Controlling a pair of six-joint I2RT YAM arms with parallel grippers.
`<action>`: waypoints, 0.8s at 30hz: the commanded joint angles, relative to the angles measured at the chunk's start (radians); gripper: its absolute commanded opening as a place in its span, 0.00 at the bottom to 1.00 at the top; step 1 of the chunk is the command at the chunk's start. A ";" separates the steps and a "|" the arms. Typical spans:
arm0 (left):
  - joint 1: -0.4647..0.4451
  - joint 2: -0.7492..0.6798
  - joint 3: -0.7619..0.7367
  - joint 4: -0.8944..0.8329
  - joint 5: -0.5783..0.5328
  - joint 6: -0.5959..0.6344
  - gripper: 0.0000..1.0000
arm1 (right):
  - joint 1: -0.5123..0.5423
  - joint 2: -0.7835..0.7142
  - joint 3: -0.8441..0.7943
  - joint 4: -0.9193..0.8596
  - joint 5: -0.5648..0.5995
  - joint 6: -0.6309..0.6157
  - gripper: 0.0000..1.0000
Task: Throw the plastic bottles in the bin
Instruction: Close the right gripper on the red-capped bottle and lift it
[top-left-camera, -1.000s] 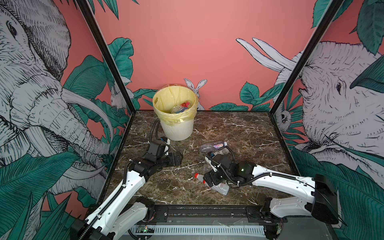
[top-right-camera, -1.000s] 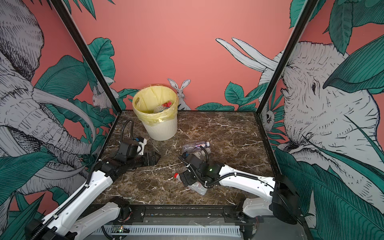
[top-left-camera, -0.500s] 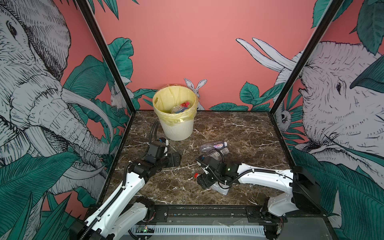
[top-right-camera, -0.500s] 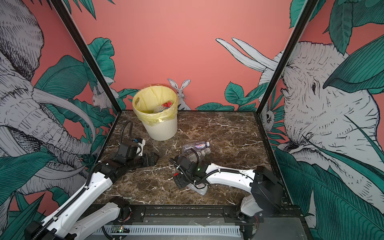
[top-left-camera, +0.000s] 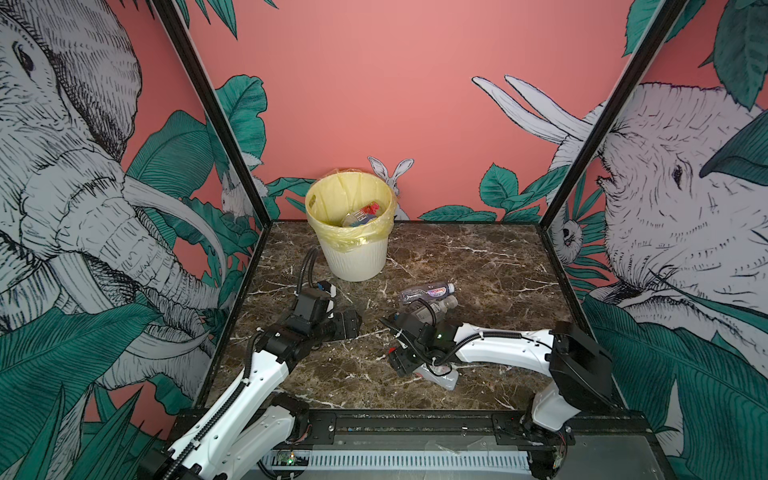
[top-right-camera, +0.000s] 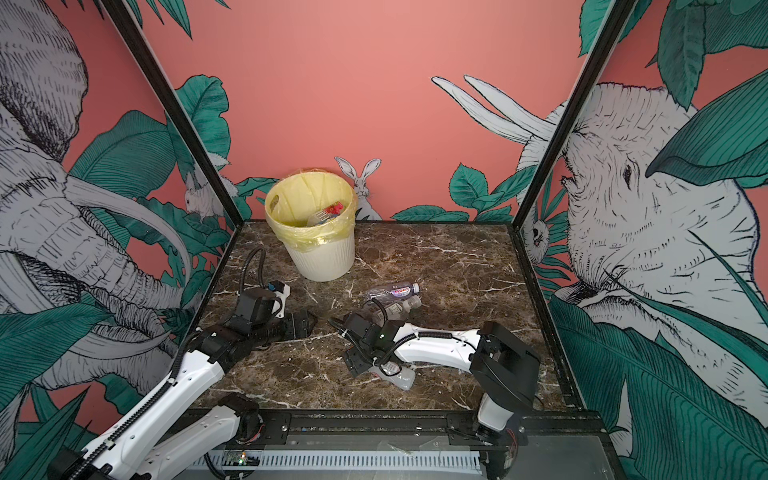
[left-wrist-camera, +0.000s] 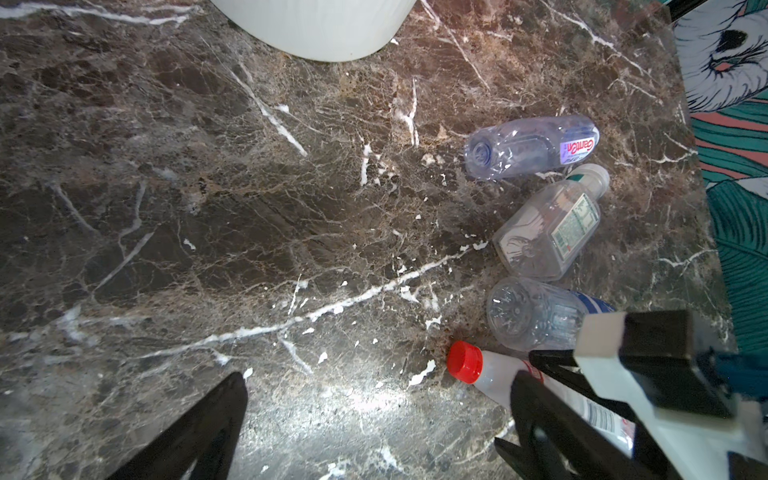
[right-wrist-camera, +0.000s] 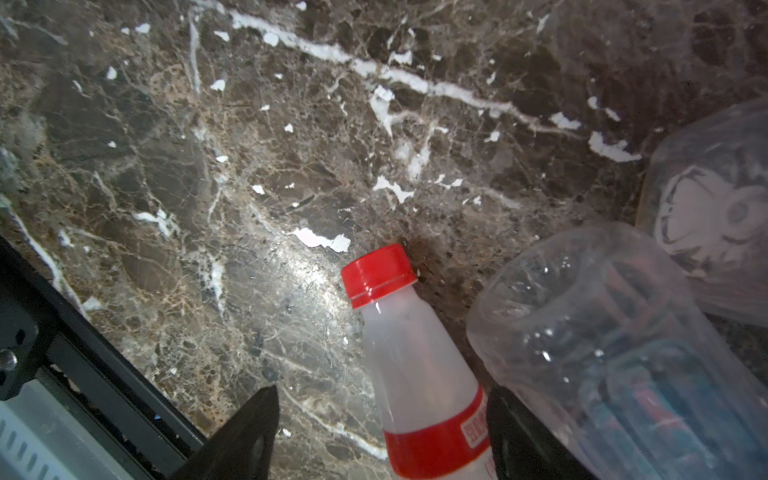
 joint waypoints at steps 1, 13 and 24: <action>-0.001 -0.019 -0.013 -0.003 -0.012 -0.010 0.99 | 0.004 0.026 0.035 0.007 0.017 -0.014 0.77; -0.001 -0.033 -0.027 -0.005 -0.020 -0.012 0.99 | 0.004 0.093 0.060 0.004 0.009 -0.032 0.73; -0.001 -0.047 -0.031 -0.013 -0.031 -0.013 0.99 | 0.007 0.134 0.066 0.022 -0.013 -0.019 0.62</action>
